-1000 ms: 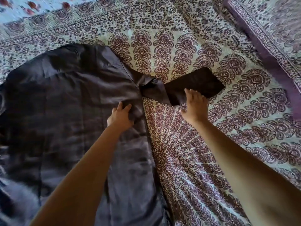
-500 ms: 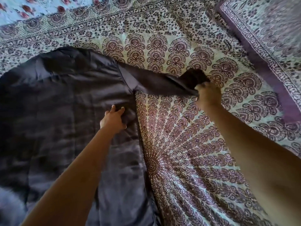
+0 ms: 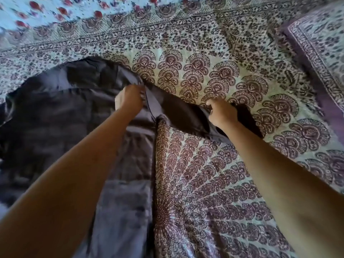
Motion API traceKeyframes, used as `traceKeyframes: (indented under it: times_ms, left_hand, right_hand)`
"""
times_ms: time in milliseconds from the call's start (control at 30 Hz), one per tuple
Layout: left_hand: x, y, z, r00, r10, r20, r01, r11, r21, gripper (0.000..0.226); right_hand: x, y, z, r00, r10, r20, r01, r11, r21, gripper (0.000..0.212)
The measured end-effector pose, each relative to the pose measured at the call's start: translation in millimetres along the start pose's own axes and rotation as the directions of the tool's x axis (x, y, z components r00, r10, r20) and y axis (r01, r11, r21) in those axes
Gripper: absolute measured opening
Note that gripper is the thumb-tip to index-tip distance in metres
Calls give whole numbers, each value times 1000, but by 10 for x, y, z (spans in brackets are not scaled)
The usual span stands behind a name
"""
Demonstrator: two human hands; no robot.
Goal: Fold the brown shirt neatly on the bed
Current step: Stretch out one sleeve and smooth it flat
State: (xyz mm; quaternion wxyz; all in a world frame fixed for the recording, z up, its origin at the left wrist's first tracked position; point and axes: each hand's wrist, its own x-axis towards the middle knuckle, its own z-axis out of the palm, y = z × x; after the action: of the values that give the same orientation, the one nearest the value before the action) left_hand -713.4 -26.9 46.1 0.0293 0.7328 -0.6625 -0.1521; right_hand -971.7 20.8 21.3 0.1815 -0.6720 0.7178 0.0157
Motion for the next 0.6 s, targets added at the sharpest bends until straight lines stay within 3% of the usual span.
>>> traceKeyframes:
  times_ms: [133,200,233,300,367,400,500,600]
  left_hand:
    - [562,-6,39,996,75,39,-76,997,30,51]
    - [743,-62,63,985,106,138,-120,988,102,61]
    - [802,-82,88,976,120,179,-142,983,115,64]
    - [869,-124,155,968,156,197,-179,978,105,66]
    - [858,-169,241,977,159,143,-172,981,87,67]
    - [839,-198,282,983,146,112,-156,984,88,69]
    - [770,-321,403,988,94,120,-111,983,146,71]
    - [776,-417,463,990,53,132,-72,987,145,69]
  right_hand:
    - [252,35,41,975,57,213,-34,993,-111,35]
    - [354,77,33,972,25,234,-11,998,-62,21]
    - [400,121,10,986,31,166,-35,999,25,14]
    - [476,229,-91,979,157,-131,-111,947,302,10]
    - [529,372,-230,840,349,-415,-114,862,494,13]
    - [556,443,-271,785,383,-486,-114,861,495,15]
    - [615,579,-237,750,390,-534,-168,893,417,22]
    - [640,461,-98,768,366,-525,-183,912,368,28]
